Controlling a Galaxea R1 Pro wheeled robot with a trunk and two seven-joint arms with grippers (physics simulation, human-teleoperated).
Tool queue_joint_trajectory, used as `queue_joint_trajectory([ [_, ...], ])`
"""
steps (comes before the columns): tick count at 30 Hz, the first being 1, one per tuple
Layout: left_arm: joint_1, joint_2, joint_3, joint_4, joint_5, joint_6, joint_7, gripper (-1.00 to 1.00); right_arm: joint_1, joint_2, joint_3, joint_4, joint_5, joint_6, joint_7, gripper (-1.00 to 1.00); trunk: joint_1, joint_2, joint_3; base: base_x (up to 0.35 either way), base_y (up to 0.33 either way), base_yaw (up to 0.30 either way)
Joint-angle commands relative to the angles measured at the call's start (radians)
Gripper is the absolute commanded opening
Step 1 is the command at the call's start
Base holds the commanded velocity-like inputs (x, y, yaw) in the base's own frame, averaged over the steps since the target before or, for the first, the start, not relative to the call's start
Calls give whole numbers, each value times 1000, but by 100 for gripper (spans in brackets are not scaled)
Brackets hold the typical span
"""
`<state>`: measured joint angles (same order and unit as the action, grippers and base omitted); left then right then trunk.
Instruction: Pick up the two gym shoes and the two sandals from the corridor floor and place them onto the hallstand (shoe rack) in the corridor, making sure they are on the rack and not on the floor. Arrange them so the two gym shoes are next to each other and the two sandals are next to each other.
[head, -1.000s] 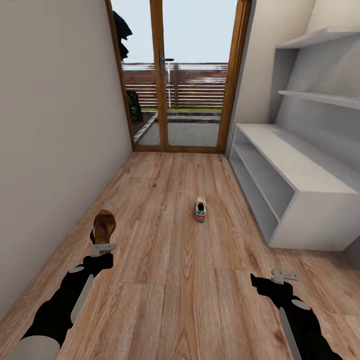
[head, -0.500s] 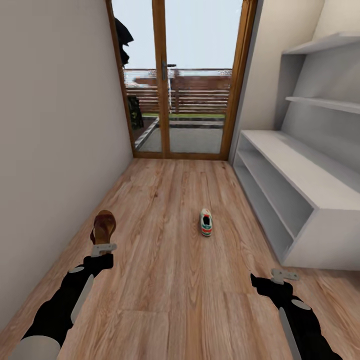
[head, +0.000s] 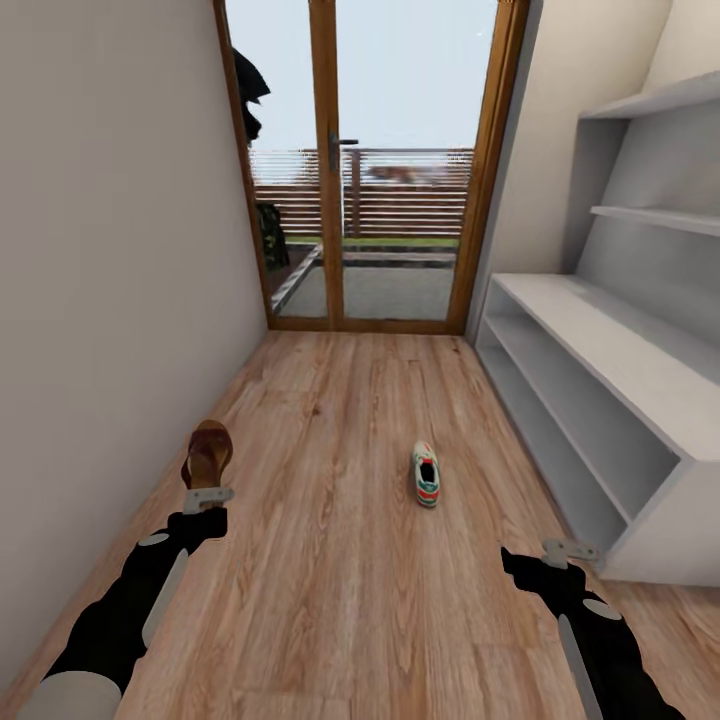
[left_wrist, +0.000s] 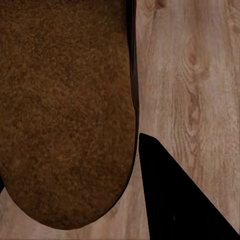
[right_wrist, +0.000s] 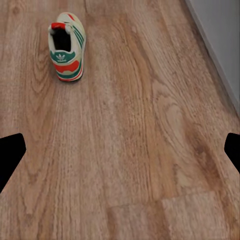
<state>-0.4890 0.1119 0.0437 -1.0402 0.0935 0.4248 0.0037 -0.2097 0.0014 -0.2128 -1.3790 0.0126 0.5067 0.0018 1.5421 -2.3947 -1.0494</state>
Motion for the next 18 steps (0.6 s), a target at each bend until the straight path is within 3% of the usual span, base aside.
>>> queue_joint_trajectory([
  [1, 0, 0, 1, -1, 6, 6, -2, -100, 0, 0, 0, -2, 1, 6, 0, 100, 0, 0, 1, 341, 106, 0],
  [18, 0, -1, -7, 0, 6, 6, -2, -100, 0, 0, 0, -2, 1, 6, 0, 100, 0, 0, 29, 341, 89, 0],
])
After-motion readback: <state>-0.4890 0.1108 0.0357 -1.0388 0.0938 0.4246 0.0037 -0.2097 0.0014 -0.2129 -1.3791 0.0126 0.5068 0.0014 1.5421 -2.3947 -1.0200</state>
